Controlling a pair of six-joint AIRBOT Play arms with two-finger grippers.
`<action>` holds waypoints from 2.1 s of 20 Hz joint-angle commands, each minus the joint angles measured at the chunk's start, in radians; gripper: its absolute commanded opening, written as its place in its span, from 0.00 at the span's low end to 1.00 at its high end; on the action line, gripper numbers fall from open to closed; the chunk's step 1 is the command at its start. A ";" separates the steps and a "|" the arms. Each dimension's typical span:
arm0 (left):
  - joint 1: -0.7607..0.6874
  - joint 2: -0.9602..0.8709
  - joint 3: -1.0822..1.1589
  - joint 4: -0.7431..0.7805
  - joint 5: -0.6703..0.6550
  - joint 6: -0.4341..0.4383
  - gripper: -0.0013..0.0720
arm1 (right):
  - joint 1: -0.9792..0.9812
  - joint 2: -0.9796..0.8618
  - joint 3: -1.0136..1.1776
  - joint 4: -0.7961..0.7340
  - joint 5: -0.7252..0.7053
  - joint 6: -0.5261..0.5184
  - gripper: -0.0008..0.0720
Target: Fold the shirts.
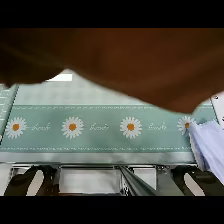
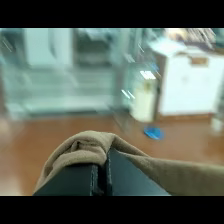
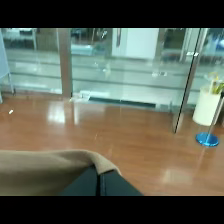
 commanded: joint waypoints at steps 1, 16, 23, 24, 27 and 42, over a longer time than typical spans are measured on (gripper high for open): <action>0.002 0.097 0.026 0.171 -0.063 -0.048 0.05 | 0.001 0.076 -0.010 -0.011 0.089 0.023 0.04; -0.013 0.015 -0.774 -0.009 -0.023 -0.110 0.05 | 0.002 0.015 -0.792 0.043 -0.091 0.068 0.04; -0.194 -0.324 -0.853 -0.012 0.439 -0.099 0.05 | 0.001 -0.451 -0.762 0.106 -0.377 0.084 0.04; -0.216 -0.383 -0.844 -0.024 0.501 -0.098 0.05 | 0.001 -0.536 -0.711 0.121 -0.399 0.091 0.04; -0.227 -0.540 -0.764 -0.038 0.541 -0.098 0.05 | -0.011 -0.776 -0.502 0.216 -0.392 0.107 0.04; 0.059 -0.684 -0.534 -0.006 -0.340 -0.061 0.98 | -0.333 -0.768 -0.396 0.067 0.153 0.002 0.86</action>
